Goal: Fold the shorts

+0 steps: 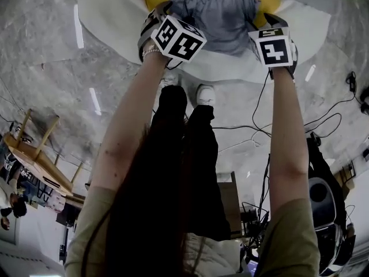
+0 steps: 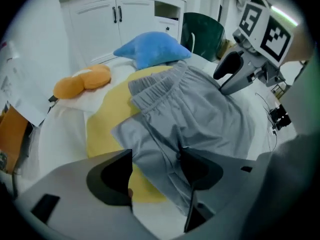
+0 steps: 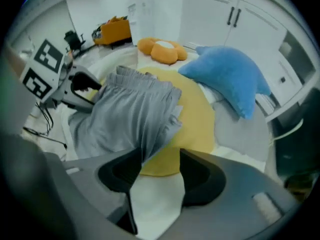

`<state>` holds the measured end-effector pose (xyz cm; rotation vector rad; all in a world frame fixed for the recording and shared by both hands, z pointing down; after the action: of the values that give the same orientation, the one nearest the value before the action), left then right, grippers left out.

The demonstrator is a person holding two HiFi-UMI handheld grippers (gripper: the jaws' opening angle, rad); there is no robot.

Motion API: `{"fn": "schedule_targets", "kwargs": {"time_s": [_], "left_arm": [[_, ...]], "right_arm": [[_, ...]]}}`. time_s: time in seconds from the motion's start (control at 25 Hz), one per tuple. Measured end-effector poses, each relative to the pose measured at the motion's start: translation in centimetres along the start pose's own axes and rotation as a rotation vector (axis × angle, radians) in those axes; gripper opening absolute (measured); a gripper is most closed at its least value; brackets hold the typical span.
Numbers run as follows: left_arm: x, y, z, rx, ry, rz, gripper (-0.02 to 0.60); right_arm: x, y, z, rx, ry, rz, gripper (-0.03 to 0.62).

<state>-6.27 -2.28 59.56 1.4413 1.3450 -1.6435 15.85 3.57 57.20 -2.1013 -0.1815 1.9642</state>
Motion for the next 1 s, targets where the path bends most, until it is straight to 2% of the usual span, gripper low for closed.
{"fn": "schedule_targets", "kwargs": {"time_s": [0.08,0.16,0.24,0.32,0.4,0.48,0.52,0.6,0.64,0.72,0.76,0.88,0.96,1.0], "left_arm": [[-0.3,-0.7,0.6,0.038,-0.005,0.015,0.322],[0.2,-1.6,1.7,0.097,-0.005,0.016,0.329],[1.4,-1.9,2.7,0.108,0.008,-0.014,0.328],[3.0,-1.1,2.8,0.010,0.000,-0.101,0.328],[4.2,1.0,2.0,-0.185,-0.048,-0.223,0.328],[4.6,3.1,0.5,-0.399,-0.121,-0.303,0.328],[4.3,3.8,-0.3,-0.490,-0.155,-0.299,0.328],[2.7,4.2,-1.0,-0.614,-0.198,-0.217,0.330],[1.7,4.1,-0.7,-0.641,-0.205,-0.170,0.333],[0.3,3.8,0.6,-0.630,-0.201,-0.117,0.336],[0.0,3.7,1.5,-0.611,-0.200,-0.110,0.336],[-0.4,3.9,3.0,-0.600,-0.220,-0.117,0.336],[-0.3,4.0,2.8,-0.618,-0.231,-0.113,0.336],[-0.2,4.0,2.7,-0.621,-0.233,-0.110,0.336]], "right_arm": [[-0.4,-0.3,-0.8,0.043,-0.028,0.032,0.241],[-0.4,-0.2,-1.5,0.021,0.015,0.040,0.241],[0.8,0.7,-1.7,0.020,0.081,-0.020,0.241],[2.7,2.1,-1.2,0.086,0.146,-0.135,0.241],[4.0,3.7,0.3,0.212,0.231,-0.225,0.241],[4.0,4.5,2.5,0.376,0.307,-0.224,0.242],[3.5,4.5,3.5,0.465,0.322,-0.196,0.242],[2.3,4.4,4.4,0.629,0.301,-0.127,0.244],[1.7,4.4,4.3,0.682,0.278,-0.098,0.244],[0.7,4.6,3.2,0.711,0.238,-0.051,0.249],[0.2,4.7,2.5,0.698,0.231,-0.022,0.318],[-1.1,5.3,1.0,0.664,0.229,0.066,0.334],[-0.8,5.8,1.0,0.665,0.235,0.067,0.334],[-0.1,6.3,1.4,0.660,0.251,0.027,0.334]]}}
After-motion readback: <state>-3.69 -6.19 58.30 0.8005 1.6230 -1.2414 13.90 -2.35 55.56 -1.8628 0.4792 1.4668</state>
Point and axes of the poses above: the fingertips, and each gripper's own axes: x backward along the fingers, z to its left, y out of its top, the point moved 8 cm from there along x, backward along the fingers, and after that the axes turned 12 degrees about -x, right-handed, at the moved point
